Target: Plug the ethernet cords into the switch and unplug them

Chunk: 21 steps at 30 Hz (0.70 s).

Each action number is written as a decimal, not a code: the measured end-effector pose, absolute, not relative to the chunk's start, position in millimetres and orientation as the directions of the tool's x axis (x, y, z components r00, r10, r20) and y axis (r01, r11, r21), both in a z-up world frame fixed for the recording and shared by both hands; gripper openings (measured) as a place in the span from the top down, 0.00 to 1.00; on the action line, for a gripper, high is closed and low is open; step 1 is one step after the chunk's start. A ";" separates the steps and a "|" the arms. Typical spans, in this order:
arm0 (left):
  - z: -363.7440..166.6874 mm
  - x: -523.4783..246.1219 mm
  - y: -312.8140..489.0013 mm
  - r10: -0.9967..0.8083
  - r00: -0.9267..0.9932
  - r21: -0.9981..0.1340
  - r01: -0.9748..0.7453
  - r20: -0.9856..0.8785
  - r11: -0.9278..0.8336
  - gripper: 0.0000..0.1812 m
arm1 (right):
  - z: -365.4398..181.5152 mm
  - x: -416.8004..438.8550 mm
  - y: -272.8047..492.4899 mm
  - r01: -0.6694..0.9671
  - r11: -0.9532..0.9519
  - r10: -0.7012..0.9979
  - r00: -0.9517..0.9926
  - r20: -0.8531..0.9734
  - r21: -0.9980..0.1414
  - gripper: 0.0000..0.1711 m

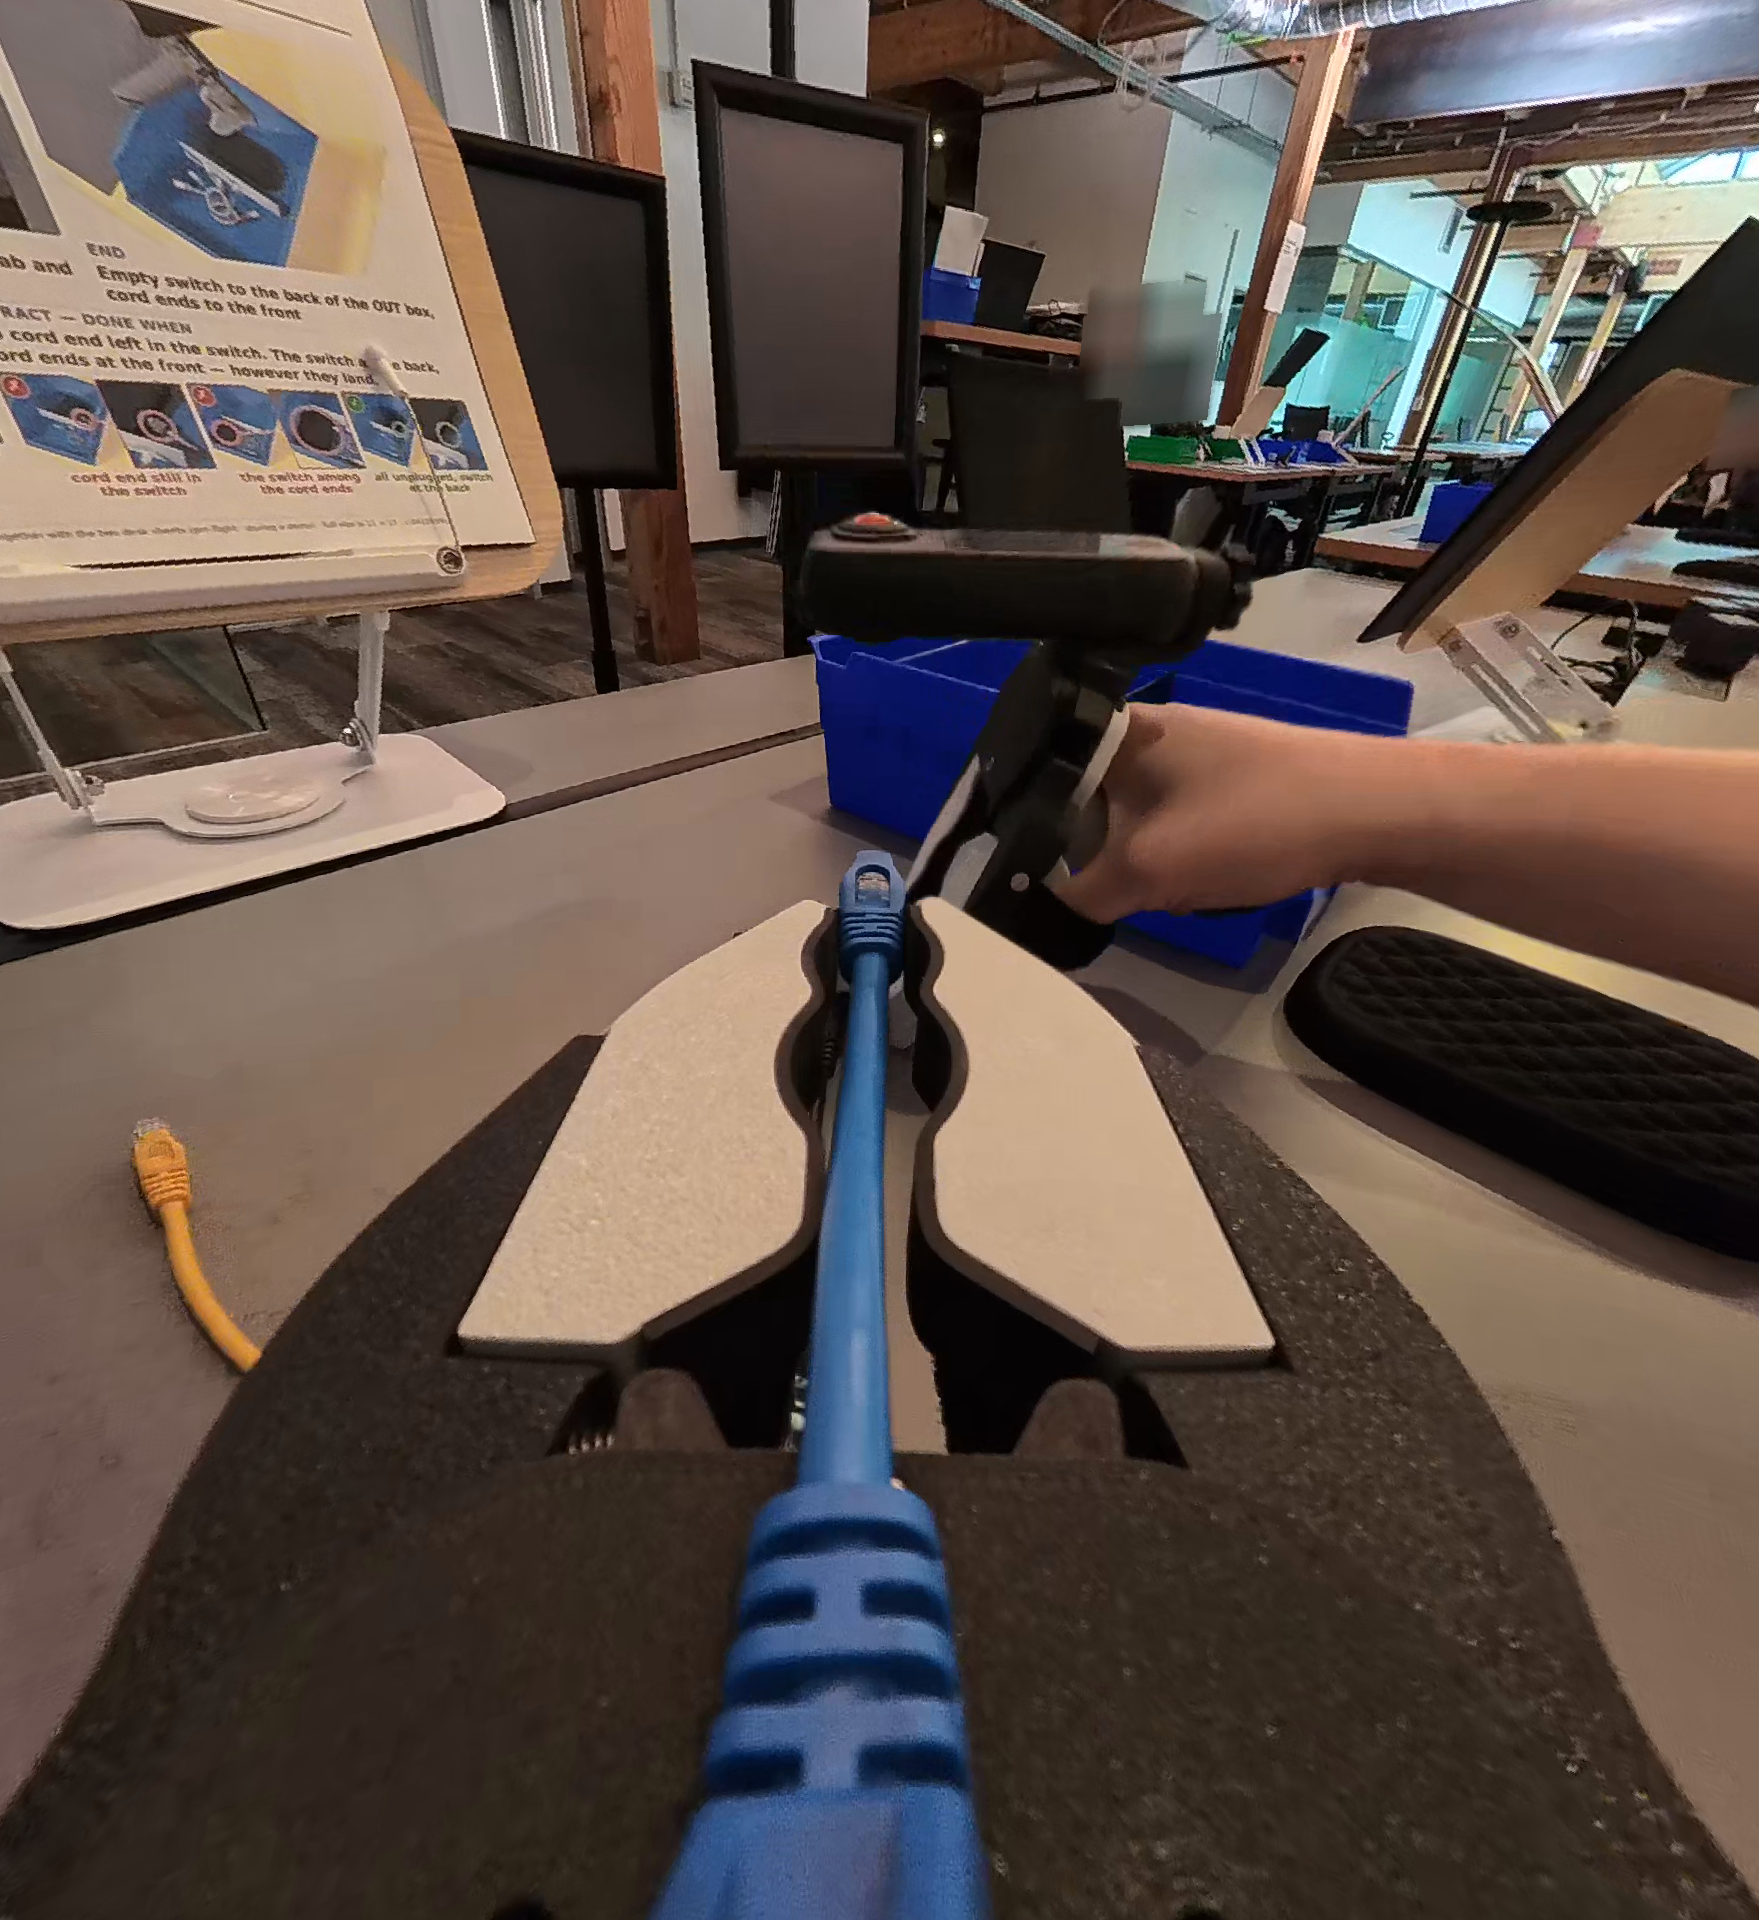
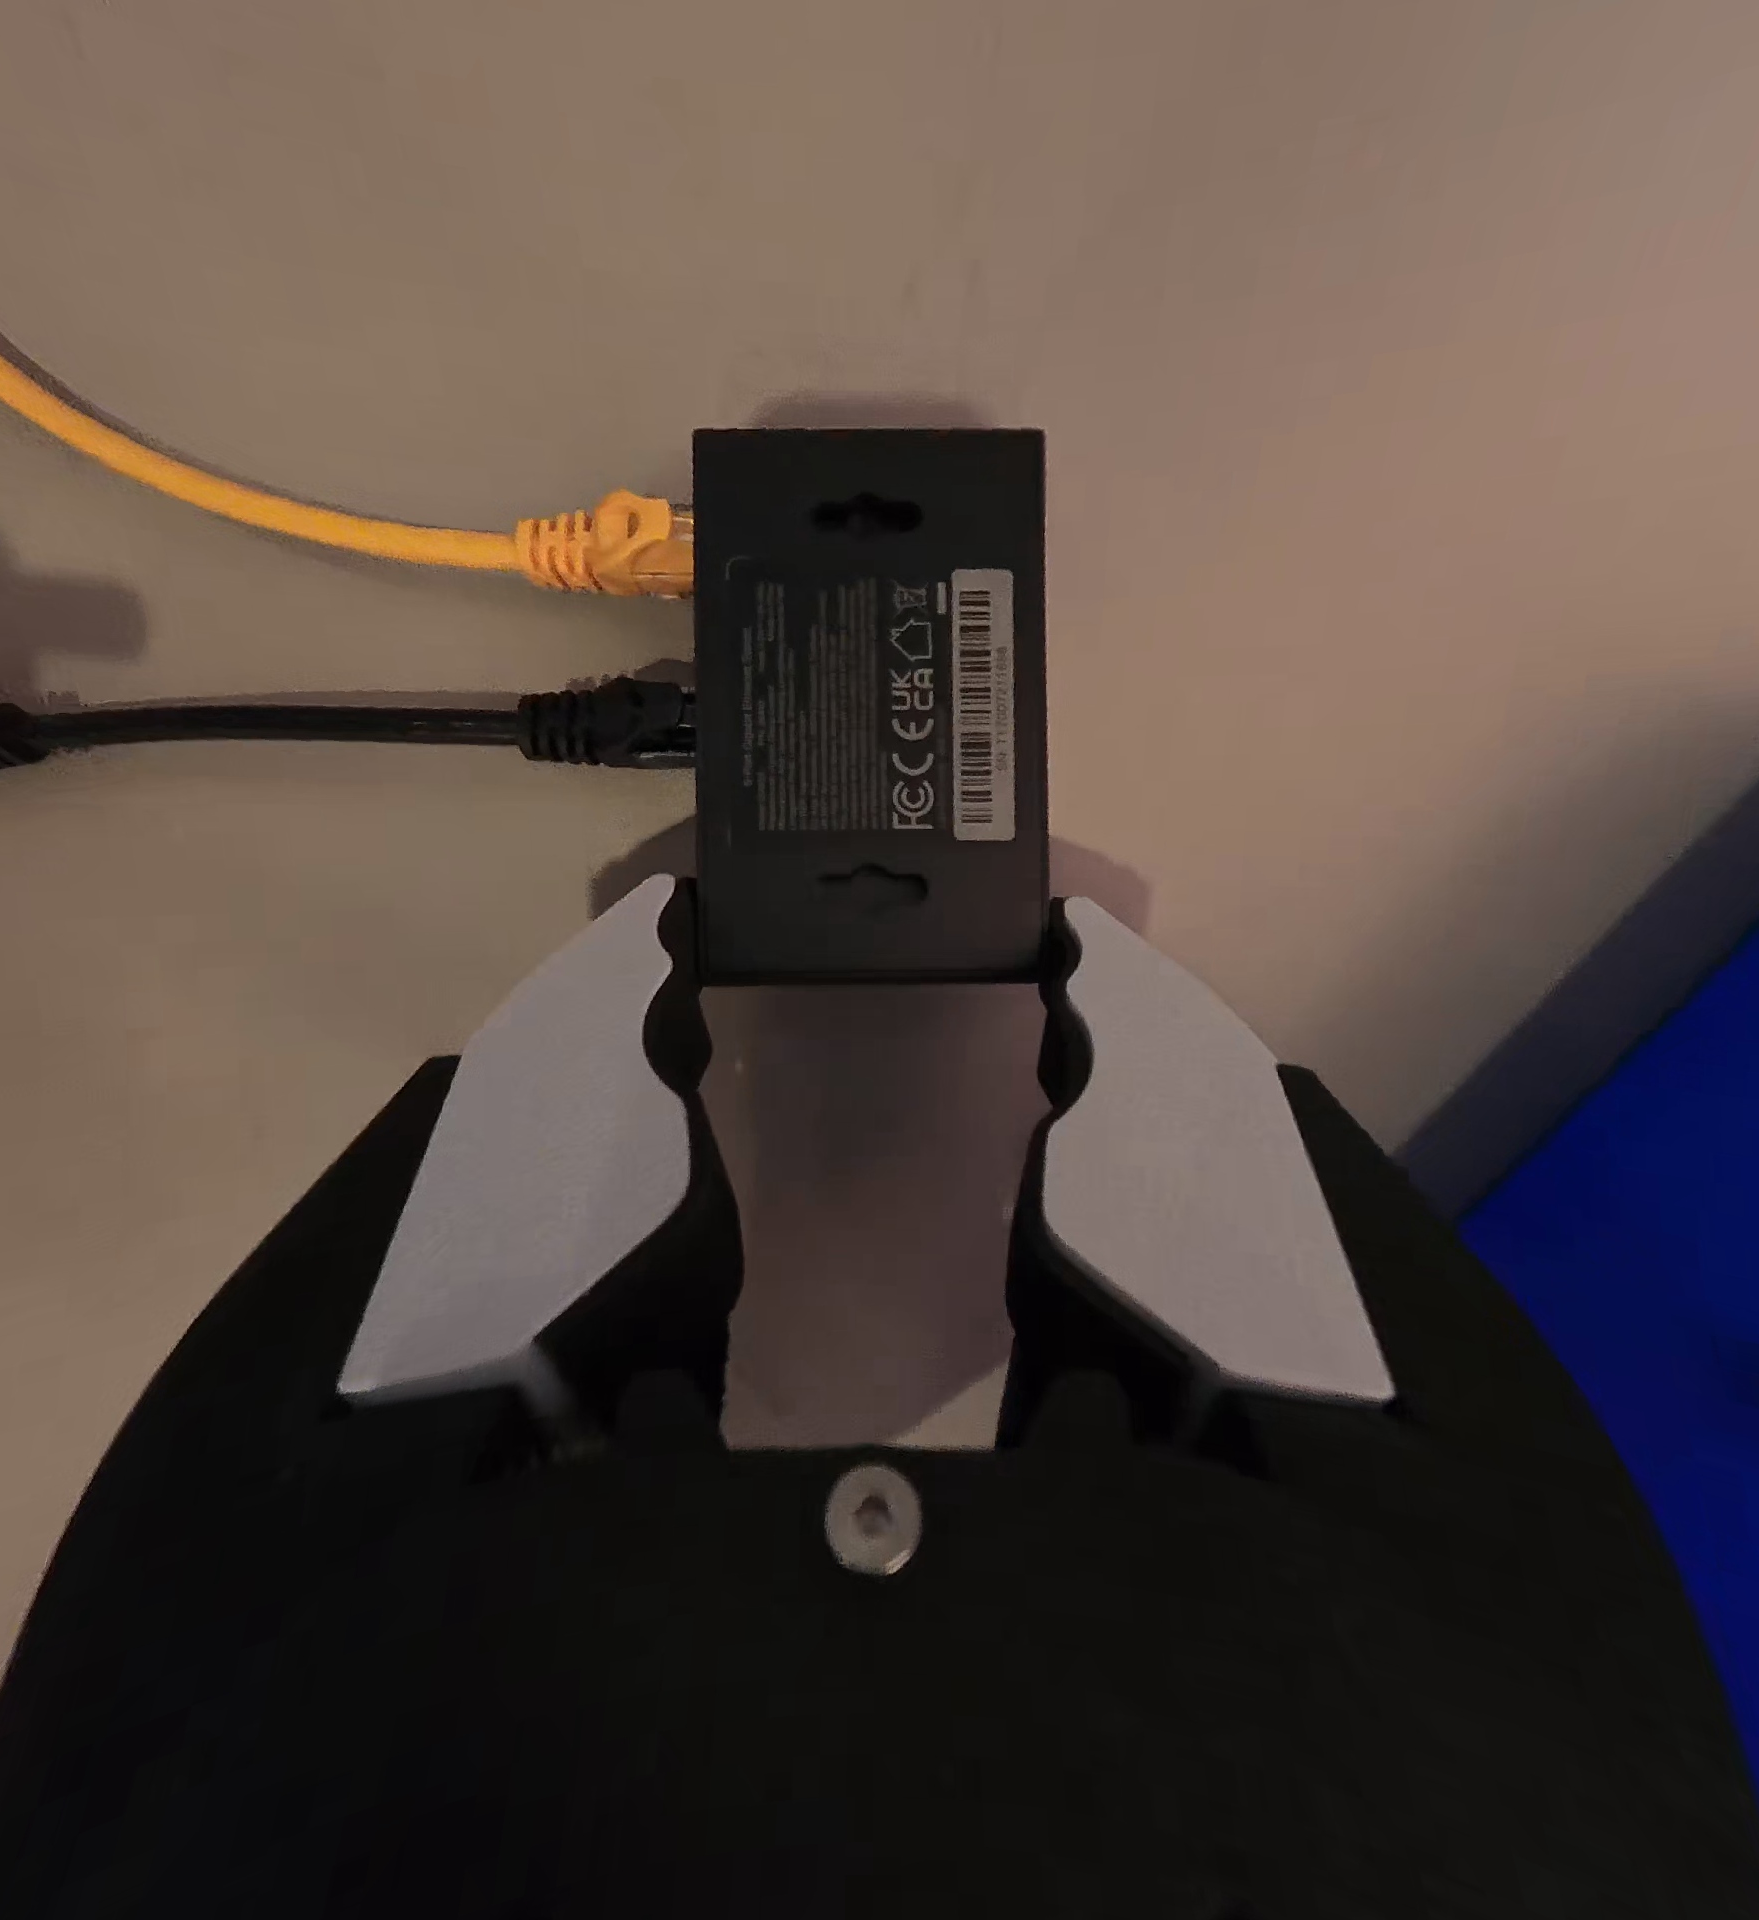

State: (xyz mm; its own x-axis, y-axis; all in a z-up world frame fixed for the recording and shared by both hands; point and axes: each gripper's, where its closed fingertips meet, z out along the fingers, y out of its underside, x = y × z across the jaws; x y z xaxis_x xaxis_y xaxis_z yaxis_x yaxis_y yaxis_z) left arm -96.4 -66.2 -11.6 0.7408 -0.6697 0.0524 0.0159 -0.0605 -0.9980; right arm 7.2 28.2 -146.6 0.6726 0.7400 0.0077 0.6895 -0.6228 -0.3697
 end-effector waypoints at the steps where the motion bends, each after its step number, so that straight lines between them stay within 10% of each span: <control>1: -11.4 -96.8 -66.1 -0.668 0.742 -0.998 0.016 0.051 -0.059 0.94 | -147.5 5.7 28.4 0.676 -0.623 0.732 0.681 0.010 -0.393 0.65; 21: -13.0 -96.9 -65.8 -0.669 0.741 -0.998 0.011 0.054 -0.068 0.94 | -112.7 -18.7 5.6 0.729 -0.377 0.902 0.429 -0.048 -0.571 0.62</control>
State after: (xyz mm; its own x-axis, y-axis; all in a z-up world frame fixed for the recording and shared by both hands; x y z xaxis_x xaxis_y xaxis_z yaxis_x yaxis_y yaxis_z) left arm -96.9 -65.8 -13.0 0.7414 -0.6689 0.0541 0.0114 -0.0681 -0.9976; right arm -18.7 5.6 -112.7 0.4287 0.9022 -0.0477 0.7292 -0.3767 -0.5713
